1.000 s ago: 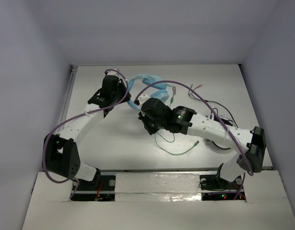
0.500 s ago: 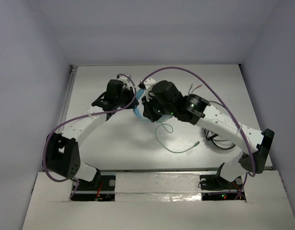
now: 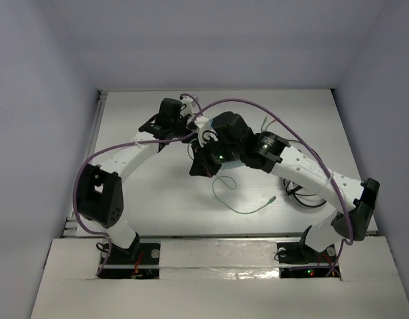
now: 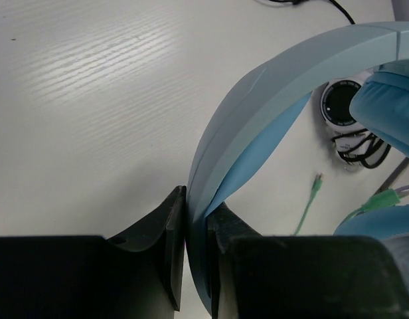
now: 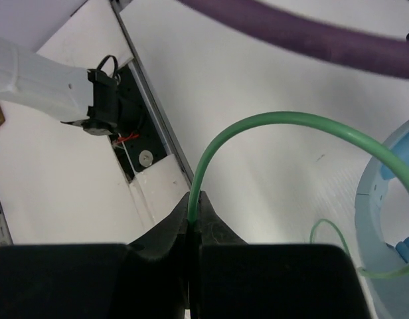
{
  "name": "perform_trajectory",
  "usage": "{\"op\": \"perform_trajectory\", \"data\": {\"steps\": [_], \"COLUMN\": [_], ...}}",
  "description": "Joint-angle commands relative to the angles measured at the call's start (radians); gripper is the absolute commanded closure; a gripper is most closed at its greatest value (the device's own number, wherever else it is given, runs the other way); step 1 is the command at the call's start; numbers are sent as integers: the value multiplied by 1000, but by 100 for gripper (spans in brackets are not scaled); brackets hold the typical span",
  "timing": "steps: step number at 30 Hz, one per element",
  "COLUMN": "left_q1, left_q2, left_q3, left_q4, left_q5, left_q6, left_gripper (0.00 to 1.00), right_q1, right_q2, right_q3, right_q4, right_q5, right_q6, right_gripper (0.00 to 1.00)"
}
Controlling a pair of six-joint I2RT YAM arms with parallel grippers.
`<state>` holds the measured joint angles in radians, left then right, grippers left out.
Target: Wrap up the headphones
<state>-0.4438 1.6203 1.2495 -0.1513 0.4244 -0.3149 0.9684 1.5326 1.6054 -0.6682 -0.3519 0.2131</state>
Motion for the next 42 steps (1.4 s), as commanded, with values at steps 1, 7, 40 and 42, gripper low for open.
{"op": "perform_trajectory", "data": {"steps": [1, 7, 40, 42], "left_q1": [-10, -10, -65, -65], "left_q2": [-79, -100, -200, -197], "left_q3": [-4, -22, -73, -70], "left_q4": [99, 67, -155, -159], "left_q5": [146, 187, 86, 88], "left_q6": [-24, 39, 309, 309], "left_gripper": [100, 100, 100, 100], "right_q1": [0, 0, -204, -204], "right_q2": [-81, -184, -571, -617], "right_q3": [-60, -206, -607, -624], "right_q4": [67, 168, 185, 167], "right_q5": [-6, -64, -79, -61], "right_q6": [12, 51, 200, 206], "right_gripper": [100, 100, 93, 92]}}
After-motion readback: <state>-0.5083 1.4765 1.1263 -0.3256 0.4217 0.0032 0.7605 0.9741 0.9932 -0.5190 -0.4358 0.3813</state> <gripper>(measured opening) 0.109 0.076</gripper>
